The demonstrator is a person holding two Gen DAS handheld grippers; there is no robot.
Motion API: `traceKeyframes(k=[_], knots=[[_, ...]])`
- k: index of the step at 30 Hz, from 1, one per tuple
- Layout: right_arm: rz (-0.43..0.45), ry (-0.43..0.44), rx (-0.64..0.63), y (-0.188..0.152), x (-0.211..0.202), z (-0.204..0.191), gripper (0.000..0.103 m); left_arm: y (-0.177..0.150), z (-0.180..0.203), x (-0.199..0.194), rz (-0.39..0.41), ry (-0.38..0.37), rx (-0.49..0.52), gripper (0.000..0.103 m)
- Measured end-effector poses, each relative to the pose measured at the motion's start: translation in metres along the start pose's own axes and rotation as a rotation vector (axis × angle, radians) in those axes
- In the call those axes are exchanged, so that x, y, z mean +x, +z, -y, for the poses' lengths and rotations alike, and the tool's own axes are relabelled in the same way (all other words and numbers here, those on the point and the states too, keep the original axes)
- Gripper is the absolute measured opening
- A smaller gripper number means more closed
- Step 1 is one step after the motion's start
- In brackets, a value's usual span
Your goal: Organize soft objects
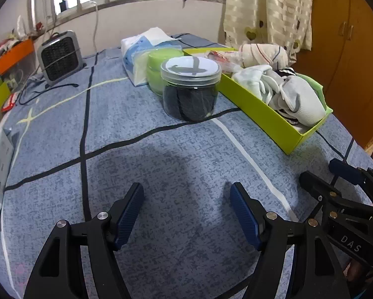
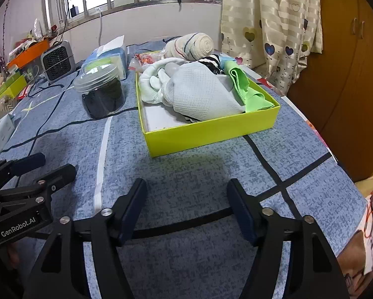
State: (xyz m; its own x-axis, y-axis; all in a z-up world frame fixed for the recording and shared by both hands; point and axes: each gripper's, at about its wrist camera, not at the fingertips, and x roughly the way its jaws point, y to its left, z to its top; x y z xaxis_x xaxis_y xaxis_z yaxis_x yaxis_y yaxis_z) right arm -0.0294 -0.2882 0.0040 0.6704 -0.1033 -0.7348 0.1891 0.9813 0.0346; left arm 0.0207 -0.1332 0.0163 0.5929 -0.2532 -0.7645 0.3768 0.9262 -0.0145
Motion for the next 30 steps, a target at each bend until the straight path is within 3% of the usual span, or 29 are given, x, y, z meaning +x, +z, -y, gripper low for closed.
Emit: traceKeyframes(k=[15,30], knots=[[0.013,-0.025,0.001,-0.0001,0.0040,-0.0015,0.080,-0.0007,0.0043,0.0036,-0.008,0.013,0.001,0.078],[0.025,-0.036,0.009,-0.0002,0.0057,-0.0013,0.083,-0.0010,0.0040,0.0037,-0.007,0.011,0.001,0.080]])
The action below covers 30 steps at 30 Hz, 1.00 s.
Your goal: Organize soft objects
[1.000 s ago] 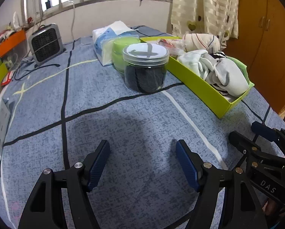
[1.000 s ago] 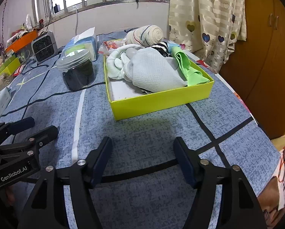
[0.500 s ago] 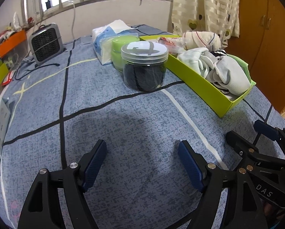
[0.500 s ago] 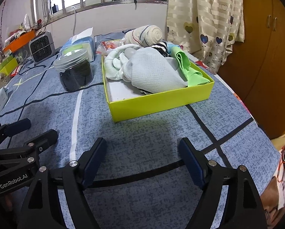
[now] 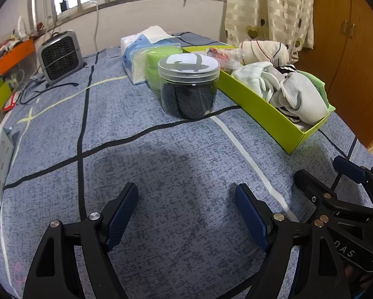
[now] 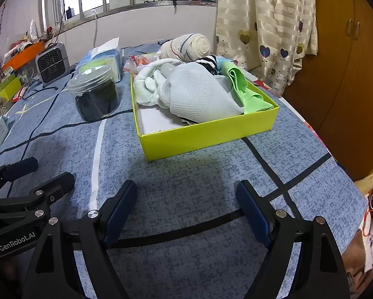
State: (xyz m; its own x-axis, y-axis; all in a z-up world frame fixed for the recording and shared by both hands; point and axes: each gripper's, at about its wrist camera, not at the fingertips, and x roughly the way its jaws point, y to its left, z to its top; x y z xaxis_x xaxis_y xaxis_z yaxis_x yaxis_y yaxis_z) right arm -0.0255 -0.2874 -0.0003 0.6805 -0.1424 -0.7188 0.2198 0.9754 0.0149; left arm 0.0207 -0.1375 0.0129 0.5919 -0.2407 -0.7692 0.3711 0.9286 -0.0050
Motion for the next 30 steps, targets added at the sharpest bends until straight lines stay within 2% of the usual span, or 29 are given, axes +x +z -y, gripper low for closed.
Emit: traceKeyframes(k=[30], knots=[[0.004,-0.002,0.002,-0.0004,-0.0003,-0.0002,0.084,0.0000,0.0007,0.0002,0.000,0.001,0.001,0.082]])
